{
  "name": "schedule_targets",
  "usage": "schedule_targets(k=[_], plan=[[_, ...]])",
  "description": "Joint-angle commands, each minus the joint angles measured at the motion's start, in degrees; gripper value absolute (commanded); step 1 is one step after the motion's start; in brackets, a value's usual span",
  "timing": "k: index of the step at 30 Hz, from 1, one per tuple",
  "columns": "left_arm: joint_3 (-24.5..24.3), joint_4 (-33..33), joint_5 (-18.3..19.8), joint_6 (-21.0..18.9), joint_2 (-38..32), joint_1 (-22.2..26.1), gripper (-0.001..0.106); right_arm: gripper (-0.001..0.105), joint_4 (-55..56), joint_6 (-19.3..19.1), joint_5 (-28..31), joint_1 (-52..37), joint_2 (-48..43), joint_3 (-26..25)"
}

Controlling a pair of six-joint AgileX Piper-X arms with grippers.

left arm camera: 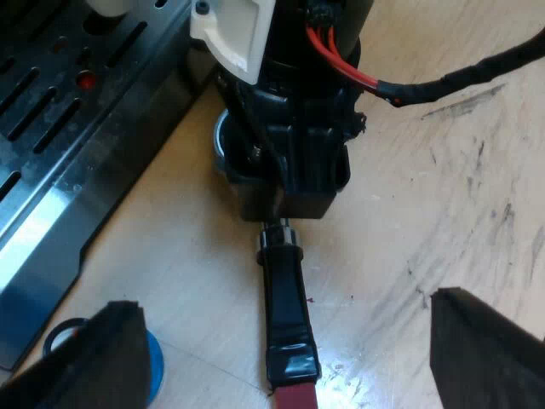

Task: Put the handle in the coffee machine

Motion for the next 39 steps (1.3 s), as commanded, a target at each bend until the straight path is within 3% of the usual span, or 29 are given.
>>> schedule_targets(k=[1, 6, 7, 8, 11, 13, 19, 29, 33, 39], plan=[[0.0, -0.1, -0.6, -0.2, 0.0, 0.0, 0.070, 0.075, 1.1, -1.0, -0.3, -0.1, 0.5, -0.2], [0.0, -0.1, -0.6, -0.2, 0.0, 0.0, 0.070, 0.063, 3.1, -1.0, -0.5, -0.1, 0.5, -0.2], [0.0, -0.1, -0.6, -0.2, 0.0, 0.0, 0.070, 0.051, 3.7, -1.1, -0.5, -0.1, 0.5, -0.2], [0.0, -0.1, -0.6, -0.2, 0.0, 0.0, 0.070, 0.048, 3.8, -1.1, -0.5, -0.1, 0.5, -0.2], [0.0, -0.1, -0.6, -0.2, 0.0, 0.0, 0.070, 0.022, 4.7, -1.1, -0.8, -0.1, 0.4, -0.2], [0.0, -0.1, -0.6, -0.2, 0.0, 0.0, 0.070, -0.001, 6.0, -1.1, -0.8, -0.1, 0.0, -0.2], [0.0, -0.1, -0.6, 0.3, 0.0, 0.0, 0.070, 0.000, 9.0, 0.0, -0.8, -0.1, -1.8, -0.2], [0.0, -0.1, -0.2, 0.4, 0.0, 0.0, 0.070, 0.000, 14.7, 6.4, -0.8, -0.1, -6.1, -0.2], [0.0, -0.1, 3.4, 1.6, 0.0, 0.0, 0.070, 0.000, 17.5, 7.6, -0.7, -0.1, -8.1, -0.2], [0.7, 0.1, 9.5, 9.1, 0.0, 0.0, 0.070, 0.000, 21.3, 11.9, -0.7, -0.1, -11.8, -0.2]])
